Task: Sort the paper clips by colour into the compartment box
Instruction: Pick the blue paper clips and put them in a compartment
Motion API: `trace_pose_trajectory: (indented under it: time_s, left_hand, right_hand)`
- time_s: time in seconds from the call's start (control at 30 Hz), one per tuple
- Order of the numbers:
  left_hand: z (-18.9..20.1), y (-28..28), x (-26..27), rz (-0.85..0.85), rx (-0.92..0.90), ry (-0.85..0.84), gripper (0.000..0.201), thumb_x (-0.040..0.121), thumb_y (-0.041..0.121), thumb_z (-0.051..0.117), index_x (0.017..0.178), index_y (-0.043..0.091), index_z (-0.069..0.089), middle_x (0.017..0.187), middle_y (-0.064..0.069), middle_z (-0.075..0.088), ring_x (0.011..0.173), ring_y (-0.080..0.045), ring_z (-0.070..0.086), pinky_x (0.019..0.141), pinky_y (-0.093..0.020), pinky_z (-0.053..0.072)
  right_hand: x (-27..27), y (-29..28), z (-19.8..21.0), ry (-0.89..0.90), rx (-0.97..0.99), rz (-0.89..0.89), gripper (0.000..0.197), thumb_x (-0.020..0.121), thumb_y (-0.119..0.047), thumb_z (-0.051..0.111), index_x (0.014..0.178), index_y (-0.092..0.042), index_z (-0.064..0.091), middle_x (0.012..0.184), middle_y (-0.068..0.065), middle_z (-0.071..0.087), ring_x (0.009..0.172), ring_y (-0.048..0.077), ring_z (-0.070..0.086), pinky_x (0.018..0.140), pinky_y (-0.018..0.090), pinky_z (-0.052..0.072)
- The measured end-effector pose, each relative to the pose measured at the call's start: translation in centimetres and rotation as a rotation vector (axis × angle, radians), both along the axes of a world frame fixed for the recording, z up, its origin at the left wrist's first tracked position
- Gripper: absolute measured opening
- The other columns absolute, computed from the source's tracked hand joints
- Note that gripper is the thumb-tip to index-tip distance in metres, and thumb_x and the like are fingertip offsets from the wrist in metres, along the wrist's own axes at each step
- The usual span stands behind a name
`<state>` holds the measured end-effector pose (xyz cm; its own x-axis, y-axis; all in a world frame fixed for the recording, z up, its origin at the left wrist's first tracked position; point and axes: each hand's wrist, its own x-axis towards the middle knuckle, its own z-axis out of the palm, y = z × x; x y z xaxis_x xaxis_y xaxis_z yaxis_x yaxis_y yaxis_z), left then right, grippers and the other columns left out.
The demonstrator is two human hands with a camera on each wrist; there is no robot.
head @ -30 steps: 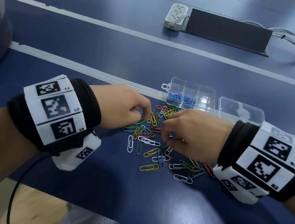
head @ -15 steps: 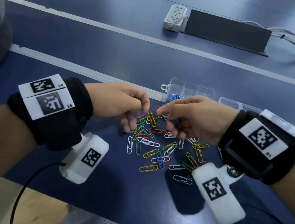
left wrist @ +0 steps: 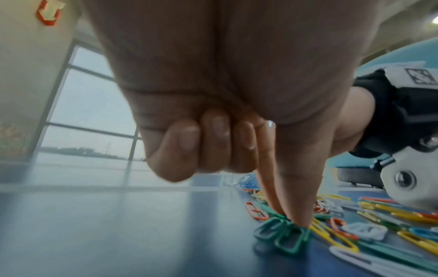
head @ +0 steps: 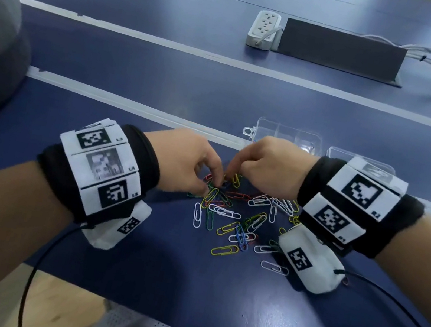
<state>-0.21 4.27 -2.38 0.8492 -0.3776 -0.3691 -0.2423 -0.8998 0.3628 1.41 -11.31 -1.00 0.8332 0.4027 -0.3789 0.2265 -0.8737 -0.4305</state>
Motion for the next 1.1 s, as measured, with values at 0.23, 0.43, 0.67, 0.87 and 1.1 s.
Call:
trace_pose_trajectory:
  time_s: [0.23,0.43,0.67,0.87,1.1]
  left_hand:
    - [0.5,-0.3,0.0,-0.017,0.092,-0.159,0.011,0.083,0.036,0.060,0.079,0.027,0.066,0.054,0.011,0.044,0.053,-0.003,0.042,0.051,-0.019,0.030]
    - [0.4,-1.1,0.9,-0.067,0.140,-0.154,0.013,0.079,0.027,0.068,0.090,0.030,0.073,0.057,0.009,0.044,0.055,-0.005,0.043,0.062,-0.022,0.038]
    - [0.6,-1.1,0.6,-0.112,0.230,-0.130,0.028,0.078,0.032,0.070,0.105,0.036,0.069,0.060,0.012,0.039,0.062,-0.010,0.040,0.066,-0.023,0.038]
    - [0.7,-1.9,0.2,-0.163,0.312,-0.194,0.023,0.081,0.033,0.063,0.102,0.036,0.070,0.061,0.012,0.038,0.082,-0.021,0.058,0.063,-0.026,0.041]
    - [1.1,-2.3,0.7,-0.249,0.377,-0.190,0.014,0.080,0.027,0.062,0.089,0.030,0.073,0.059,0.012,0.037,0.075,-0.019,0.052,0.060,-0.025,0.038]
  right_hand:
    - [0.0,-1.4,-0.1,-0.107,-0.078,0.009,0.026,0.084,-0.028,0.047,0.074,-0.014,0.067,0.071,0.006,0.058,0.079,0.025,0.053,0.062,0.025,0.042]
    - [-0.2,-0.1,-0.3,-0.215,-0.085,0.200,0.021,0.082,-0.026,0.060,0.095,-0.032,0.074,0.079,-0.002,0.067,0.070,0.014,0.047,0.057,0.019,0.035]
    - [-0.6,1.0,-0.3,-0.306,-0.252,0.234,0.031,0.086,-0.036,0.051,0.101,-0.016,0.069,0.085,0.009,0.046,0.080,0.032,0.050,0.067,0.031,0.038]
    - [-0.7,0.8,-0.3,-0.336,-0.297,0.319,0.027,0.088,-0.031,0.054,0.109,-0.019,0.066,0.107,0.013,0.061,0.098,0.035,0.061,0.066,0.031,0.038]
    - [-0.9,1.0,-0.1,-0.368,-0.351,0.381,0.024,0.082,-0.030,0.055,0.098,-0.016,0.068,0.070,0.004,0.042,0.072,0.027,0.042,0.064,0.029,0.037]
